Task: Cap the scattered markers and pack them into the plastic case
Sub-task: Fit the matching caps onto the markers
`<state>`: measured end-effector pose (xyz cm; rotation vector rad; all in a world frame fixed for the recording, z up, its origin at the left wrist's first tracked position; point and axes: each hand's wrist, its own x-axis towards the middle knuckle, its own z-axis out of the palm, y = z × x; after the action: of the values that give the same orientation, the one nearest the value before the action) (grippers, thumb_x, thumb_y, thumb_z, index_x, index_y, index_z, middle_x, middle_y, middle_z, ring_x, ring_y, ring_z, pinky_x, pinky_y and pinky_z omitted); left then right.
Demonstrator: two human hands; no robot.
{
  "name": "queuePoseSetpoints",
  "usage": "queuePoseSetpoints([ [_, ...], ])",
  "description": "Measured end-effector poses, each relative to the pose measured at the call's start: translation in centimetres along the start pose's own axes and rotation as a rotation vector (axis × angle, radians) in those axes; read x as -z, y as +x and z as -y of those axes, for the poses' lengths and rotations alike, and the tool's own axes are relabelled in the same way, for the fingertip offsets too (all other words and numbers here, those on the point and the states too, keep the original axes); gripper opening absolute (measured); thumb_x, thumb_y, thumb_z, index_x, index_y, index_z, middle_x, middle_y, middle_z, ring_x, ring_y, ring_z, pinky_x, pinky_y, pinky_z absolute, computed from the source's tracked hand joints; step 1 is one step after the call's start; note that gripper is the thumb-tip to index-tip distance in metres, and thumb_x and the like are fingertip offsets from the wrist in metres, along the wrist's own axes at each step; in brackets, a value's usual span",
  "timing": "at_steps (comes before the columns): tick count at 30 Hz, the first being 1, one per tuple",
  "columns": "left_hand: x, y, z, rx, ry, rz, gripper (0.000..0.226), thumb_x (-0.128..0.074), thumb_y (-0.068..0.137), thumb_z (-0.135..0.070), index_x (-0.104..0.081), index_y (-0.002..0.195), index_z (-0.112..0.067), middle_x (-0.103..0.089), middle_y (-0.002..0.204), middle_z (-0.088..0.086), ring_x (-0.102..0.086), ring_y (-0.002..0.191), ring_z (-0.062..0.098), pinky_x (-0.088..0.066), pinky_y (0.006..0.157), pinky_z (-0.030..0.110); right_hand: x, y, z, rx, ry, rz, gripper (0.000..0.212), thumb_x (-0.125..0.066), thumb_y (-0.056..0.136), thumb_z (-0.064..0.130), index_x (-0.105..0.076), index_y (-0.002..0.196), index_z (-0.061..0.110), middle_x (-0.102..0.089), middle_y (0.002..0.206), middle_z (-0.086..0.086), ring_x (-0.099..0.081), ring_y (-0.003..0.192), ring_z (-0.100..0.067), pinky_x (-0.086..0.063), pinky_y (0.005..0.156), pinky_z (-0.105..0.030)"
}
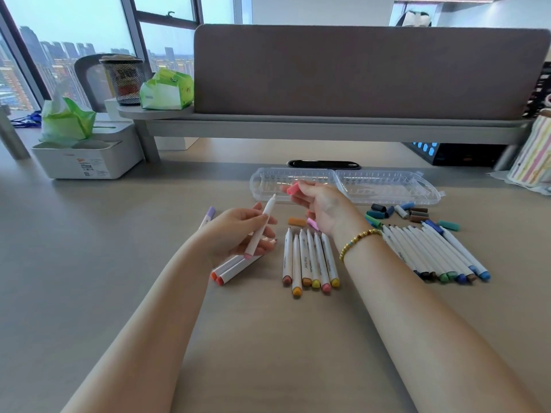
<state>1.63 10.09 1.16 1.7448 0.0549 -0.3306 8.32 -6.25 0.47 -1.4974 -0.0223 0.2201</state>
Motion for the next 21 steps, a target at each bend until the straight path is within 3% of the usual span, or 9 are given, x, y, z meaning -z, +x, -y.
queuePoseSetpoints([
  [4,0.0,0.1,0.1,0.002,0.064,0.009,0.02,-0.046,0.097,-0.022,-0.064,0.097,-0.013,-0.063,0.074,0.001,-0.063,0.056,0.008,-0.058,0.06,0.021,0.5,0.2,-0.1,-0.029,0.035,-0.015,0.026,-0.047,0.096,0.015,-0.058,0.072,0.021,-0.069,0.092,0.007,-0.057,0.093,-0.01,-0.025,0.093,-0.041],
  [13,0.0,-0.2,-0.1,0.017,0.007,0.069,0.019,-0.049,0.096,-0.019,-0.065,0.095,-0.009,-0.069,0.075,0.003,-0.068,0.06,0.012,-0.059,0.06,0.023,0.1,-0.3,0.4,-0.025,-0.135,0.078,0.017,-0.05,0.096,0.018,-0.064,0.085,0.022,-0.063,0.082,0.006,-0.051,0.073,-0.005,-0.029,0.073,-0.031],
  [17,-0.2,-0.1,-0.2,0.026,0.033,0.042,0.02,-0.048,0.097,-0.021,-0.062,0.094,-0.008,-0.06,0.07,0.003,-0.06,0.053,0.01,-0.056,0.055,0.021,-0.2,-0.4,0.5,0.039,-0.26,0.099,0.016,-0.055,0.093,0.017,-0.071,0.091,0.018,-0.067,0.083,0.006,-0.054,0.078,-0.009,-0.035,0.094,-0.036],
  [18,-0.2,0.0,-0.2,0.035,0.025,0.045,0.021,-0.046,0.098,-0.022,-0.06,0.093,-0.007,-0.057,0.067,0.003,-0.056,0.05,0.009,-0.053,0.052,0.021,-0.2,-0.4,0.5,0.059,-0.279,0.097,0.016,-0.056,0.093,0.016,-0.071,0.098,0.015,-0.067,0.085,0.005,-0.054,0.078,-0.009,-0.038,0.096,-0.031],
  [20,-0.4,-0.1,-0.2,0.052,-0.041,0.06,0.023,-0.041,0.1,-0.022,-0.054,0.089,-0.006,-0.052,0.063,0.003,-0.05,0.045,0.009,-0.048,0.046,0.018,-0.1,-0.9,1.0,0.104,-0.35,0.109,0.023,-0.054,0.094,0.012,-0.068,0.111,0.007,-0.066,0.09,0.001,-0.054,0.076,-0.005,-0.045,0.075,-0.011],
  [21,-0.5,-0.1,-0.2,0.06,-0.078,0.064,0.024,-0.039,0.1,-0.022,-0.053,0.088,-0.006,-0.052,0.062,0.003,-0.049,0.045,0.009,-0.046,0.044,0.017,-0.1,-1.1,1.2,0.136,-0.422,0.115,0.024,-0.052,0.095,0.011,-0.066,0.113,0.006,-0.066,0.094,-0.001,-0.054,0.078,-0.004,-0.043,0.063,-0.006],
])
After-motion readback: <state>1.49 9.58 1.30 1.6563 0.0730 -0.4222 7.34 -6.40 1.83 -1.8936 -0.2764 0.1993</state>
